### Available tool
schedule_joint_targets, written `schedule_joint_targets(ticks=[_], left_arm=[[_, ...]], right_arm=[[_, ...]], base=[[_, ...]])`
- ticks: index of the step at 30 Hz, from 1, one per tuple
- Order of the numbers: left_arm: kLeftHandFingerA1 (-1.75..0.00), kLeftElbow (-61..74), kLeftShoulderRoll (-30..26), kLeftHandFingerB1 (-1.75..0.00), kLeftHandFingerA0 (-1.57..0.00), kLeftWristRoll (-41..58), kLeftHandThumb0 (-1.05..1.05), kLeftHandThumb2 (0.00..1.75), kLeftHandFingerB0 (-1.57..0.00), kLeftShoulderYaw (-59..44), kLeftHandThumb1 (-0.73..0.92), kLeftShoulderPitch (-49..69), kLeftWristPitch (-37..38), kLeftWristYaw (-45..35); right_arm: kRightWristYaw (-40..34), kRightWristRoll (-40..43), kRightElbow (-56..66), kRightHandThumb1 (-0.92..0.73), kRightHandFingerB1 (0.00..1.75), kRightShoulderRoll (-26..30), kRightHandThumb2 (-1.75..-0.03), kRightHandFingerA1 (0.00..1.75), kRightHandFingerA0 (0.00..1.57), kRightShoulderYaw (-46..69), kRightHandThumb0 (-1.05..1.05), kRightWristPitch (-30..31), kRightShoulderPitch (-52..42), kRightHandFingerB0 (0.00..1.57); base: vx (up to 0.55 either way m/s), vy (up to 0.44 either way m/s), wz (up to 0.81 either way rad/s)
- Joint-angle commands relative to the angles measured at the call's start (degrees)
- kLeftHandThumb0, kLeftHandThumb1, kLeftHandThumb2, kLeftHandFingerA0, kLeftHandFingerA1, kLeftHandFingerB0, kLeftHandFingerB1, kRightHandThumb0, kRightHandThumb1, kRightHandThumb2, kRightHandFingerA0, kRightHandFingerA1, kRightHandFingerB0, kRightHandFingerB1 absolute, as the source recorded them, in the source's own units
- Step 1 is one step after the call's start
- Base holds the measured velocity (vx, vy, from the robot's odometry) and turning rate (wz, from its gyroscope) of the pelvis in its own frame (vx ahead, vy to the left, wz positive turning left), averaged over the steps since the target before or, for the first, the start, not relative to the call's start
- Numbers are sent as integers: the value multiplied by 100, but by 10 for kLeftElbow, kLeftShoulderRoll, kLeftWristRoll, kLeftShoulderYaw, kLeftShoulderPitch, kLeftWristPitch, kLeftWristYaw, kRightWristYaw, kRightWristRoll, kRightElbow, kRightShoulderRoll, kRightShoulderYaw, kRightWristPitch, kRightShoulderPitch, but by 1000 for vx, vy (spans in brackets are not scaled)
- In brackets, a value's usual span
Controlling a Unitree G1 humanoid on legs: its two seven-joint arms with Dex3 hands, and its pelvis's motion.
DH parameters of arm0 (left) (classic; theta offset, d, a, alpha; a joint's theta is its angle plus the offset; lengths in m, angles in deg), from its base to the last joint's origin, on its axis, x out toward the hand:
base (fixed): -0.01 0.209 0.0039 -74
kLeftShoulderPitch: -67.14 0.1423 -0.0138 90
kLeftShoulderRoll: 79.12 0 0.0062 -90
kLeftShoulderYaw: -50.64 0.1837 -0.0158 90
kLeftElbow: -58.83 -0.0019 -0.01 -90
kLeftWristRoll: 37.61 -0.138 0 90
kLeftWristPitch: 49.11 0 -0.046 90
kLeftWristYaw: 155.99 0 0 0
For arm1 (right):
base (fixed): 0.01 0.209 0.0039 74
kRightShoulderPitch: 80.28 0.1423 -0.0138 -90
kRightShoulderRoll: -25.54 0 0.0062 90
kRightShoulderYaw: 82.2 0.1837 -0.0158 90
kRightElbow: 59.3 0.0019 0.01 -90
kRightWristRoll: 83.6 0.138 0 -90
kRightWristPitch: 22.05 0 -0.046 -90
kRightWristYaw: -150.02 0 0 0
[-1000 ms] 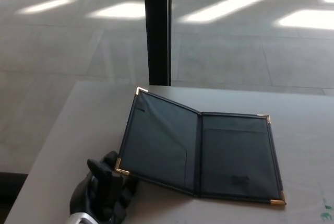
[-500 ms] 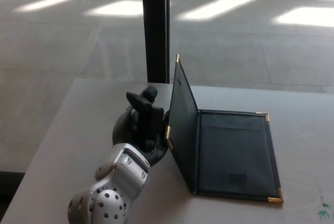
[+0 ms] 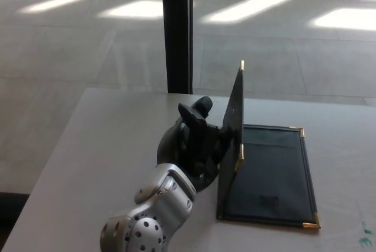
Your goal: The robot uses its left hand to push the cover of the diary kept in the middle of the desk to close it
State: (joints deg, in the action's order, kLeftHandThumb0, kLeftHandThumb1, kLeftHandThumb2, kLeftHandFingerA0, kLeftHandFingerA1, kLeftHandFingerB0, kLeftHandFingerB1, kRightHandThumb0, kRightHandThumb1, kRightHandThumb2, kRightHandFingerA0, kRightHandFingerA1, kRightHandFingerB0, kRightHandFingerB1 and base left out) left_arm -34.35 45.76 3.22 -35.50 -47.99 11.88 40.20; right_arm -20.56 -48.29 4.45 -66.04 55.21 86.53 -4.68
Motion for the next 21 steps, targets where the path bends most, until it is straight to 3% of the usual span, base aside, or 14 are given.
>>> schedule_joint_targets(ticks=[1,3,4,5,6,10,11,12,16,17,18,21], left_arm=[[-24,-30,189,-25,0,-12,-83,130,0,113,92,88,83,-5],[-24,-37,193,-24,0,-9,-83,129,0,126,92,102,85,7],[-20,-45,189,-21,0,-7,-82,130,0,132,92,108,83,-2],[-22,-74,188,-24,0,-13,-79,130,0,158,92,125,87,-17],[-22,-95,180,-22,0,-20,-81,131,0,181,92,135,87,-29],[-23,-162,163,-23,0,-40,-81,131,0,213,92,164,112,-37],[-22,-174,157,-23,0,-43,-82,131,0,210,92,160,115,-34],[-21,-189,151,-21,0,-45,-84,131,0,203,92,156,124,-44],[-28,-246,125,-27,-5,-84,-83,128,-4,194,88,122,151,-16],[-24,-255,113,-24,-6,-88,-88,130,-5,192,90,114,152,-21],[-22,-261,104,-24,-6,-95,-87,130,-6,194,90,104,145,-17],[-28,-283,86,-28,-5,-109,-83,128,-4,193,88,83,156,-19]], right_arm=[[-12,-4,25,-92,56,18,-73,68,48,-8,-87,9,2,51],[-11,-5,24,-92,57,18,-71,68,48,-9,-87,9,4,52],[-12,-8,19,-78,57,19,-91,69,49,-13,-92,8,9,47],[-8,-10,13,-78,58,22,-91,71,50,-16,-93,7,13,47],[-13,-9,10,-92,56,23,-73,71,53,-16,-89,10,18,51],[-16,-5,8,-92,59,16,-71,74,53,-19,-89,12,26,54],[-7,-7,-1,-78,59,21,-92,72,51,-22,-94,7,30,49],[-16,-6,-1,-92,56,20,-73,71,53,-21,-90,11,35,51],[-20,-3,7,-92,56,16,-74,73,52,-25,-89,17,40,51],[-10,2,10,-78,58,13,-91,73,49,-27,-94,21,36,46],[-19,5,19,-92,58,9,-72,73,50,-24,-88,24,33,52],[-13,7,17,-92,58,8,-72,74,50,-22,-88,22,28,49]], base=[[0,0,0],[0,0,0],[0,0,0],[0,0,0],[0,0,0],[0,0,0],[0,0,0],[0,0,0],[0,0,0],[0,0,0],[0,0,0],[0,0,0]])
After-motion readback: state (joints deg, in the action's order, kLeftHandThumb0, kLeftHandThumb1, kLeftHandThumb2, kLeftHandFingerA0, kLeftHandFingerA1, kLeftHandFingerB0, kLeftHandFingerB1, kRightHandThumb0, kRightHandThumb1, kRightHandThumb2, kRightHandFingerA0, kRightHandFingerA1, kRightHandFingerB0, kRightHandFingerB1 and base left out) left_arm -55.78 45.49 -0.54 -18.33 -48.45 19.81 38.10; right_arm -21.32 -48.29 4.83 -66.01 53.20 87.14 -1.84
